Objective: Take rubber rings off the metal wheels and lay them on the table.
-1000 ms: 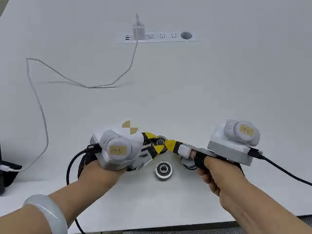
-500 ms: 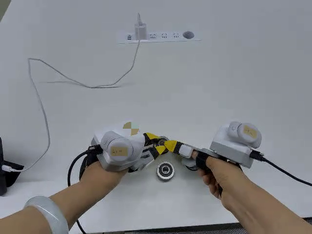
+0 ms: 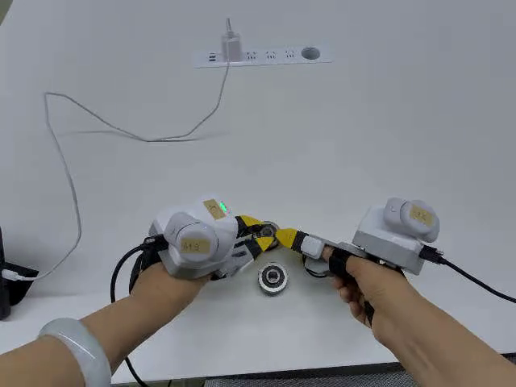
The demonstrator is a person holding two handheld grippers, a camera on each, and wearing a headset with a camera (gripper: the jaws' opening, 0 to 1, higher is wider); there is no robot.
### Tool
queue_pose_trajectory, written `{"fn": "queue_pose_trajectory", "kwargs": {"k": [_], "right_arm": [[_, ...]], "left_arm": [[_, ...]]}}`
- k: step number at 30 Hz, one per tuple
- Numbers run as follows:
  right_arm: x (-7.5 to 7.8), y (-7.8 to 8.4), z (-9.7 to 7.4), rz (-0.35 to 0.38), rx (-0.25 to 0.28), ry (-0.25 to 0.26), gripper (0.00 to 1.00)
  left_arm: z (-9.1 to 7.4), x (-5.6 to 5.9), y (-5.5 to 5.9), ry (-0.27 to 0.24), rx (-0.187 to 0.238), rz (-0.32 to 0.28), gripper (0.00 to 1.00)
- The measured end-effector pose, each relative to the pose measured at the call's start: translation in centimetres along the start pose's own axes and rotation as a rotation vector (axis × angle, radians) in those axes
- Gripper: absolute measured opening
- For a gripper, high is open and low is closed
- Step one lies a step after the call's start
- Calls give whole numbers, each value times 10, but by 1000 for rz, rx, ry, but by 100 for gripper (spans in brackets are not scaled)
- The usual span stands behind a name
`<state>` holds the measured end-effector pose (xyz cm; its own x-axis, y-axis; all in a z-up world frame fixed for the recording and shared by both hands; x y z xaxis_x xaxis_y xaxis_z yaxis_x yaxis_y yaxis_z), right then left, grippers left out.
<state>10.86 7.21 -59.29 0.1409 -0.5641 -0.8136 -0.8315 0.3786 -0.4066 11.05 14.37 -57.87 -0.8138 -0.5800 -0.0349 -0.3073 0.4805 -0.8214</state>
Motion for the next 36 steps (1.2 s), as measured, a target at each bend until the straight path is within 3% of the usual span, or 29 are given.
{"fn": "queue_pose_trajectory", "kwargs": {"k": [5,16,23,36], "right_arm": [[-1,2,2,-25,-11,9,12],[-3,4,5,28,-1,-11,21],[-4,3,4,36,-11,-39,21],[-2,4,4,15,-23,-43,18]], "left_arm": [[0,0,0,0,1,-1,13],[0,0,1,0,5,-7,13],[0,0,2,3,8,-6,13],[-1,1,2,5,6,-5,13]]}}
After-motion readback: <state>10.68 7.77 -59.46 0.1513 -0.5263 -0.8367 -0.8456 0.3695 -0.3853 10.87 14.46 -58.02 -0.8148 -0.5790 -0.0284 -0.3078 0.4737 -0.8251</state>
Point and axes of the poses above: the centre of the closed fingertips' face, and the gripper's own axes: z roughly forward along the fingers, x roughly to its right, y roughly out of its underside, the point moved 4 cm from there along -z, roughly backward along the fingers, and after that the axes turned 4 degrees about -y, right-handed, at the moved point
